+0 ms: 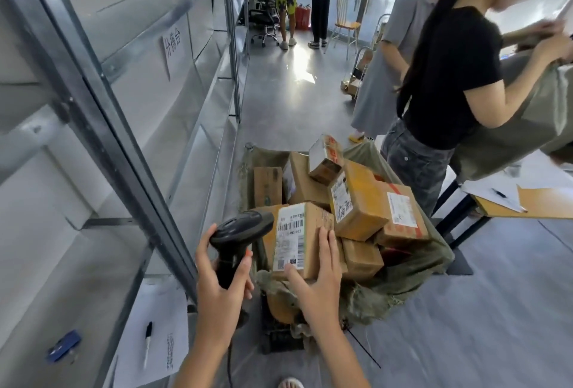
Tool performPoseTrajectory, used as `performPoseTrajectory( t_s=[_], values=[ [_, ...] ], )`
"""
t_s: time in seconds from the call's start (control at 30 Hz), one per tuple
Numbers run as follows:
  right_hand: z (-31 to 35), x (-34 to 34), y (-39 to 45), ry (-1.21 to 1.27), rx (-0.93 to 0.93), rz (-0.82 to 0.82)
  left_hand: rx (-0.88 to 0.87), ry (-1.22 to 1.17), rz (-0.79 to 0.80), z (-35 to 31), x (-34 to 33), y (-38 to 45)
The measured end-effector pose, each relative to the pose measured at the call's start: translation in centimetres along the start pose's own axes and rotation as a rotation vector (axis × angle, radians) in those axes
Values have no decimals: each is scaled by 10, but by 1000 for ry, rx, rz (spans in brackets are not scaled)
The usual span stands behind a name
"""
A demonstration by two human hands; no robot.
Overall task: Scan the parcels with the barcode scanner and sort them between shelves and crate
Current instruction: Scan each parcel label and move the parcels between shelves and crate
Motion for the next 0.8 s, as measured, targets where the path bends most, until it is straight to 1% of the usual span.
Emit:
performPoseTrajectory(
  t_s=[0.17,0.27,0.37,0.43,0.53,0.67,0.8],
  values=[
    [26,-24,107,-28,88,74,25,6,-99,7,2,32],
    [28,-50,172,-83,41,116,42,3,-168,13,4,44],
    [14,-84,216,-273,-20,251,48,23,-240,20,7,49],
    [4,-99,230,-355,-8,340,52,34,-261,24,10,49],
    [2,-109,234,-444,49,392,55,47,-276,29,14,46],
    [3,-108,225,-486,54,391,58,73,-267,29,17,39],
    [6,-92,213,-486,71,347,56,62,-245,24,17,26]
  ],
)
Point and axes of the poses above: each hand's wrist, its own y-axis towards the middle knuckle, its own x-axis out of the back of the hand, z = x × y, the point moved 5 cm from there along y, towards the middle knuckle, and after that the axes turned 13 degrees about -y, right-handed, at the moved point
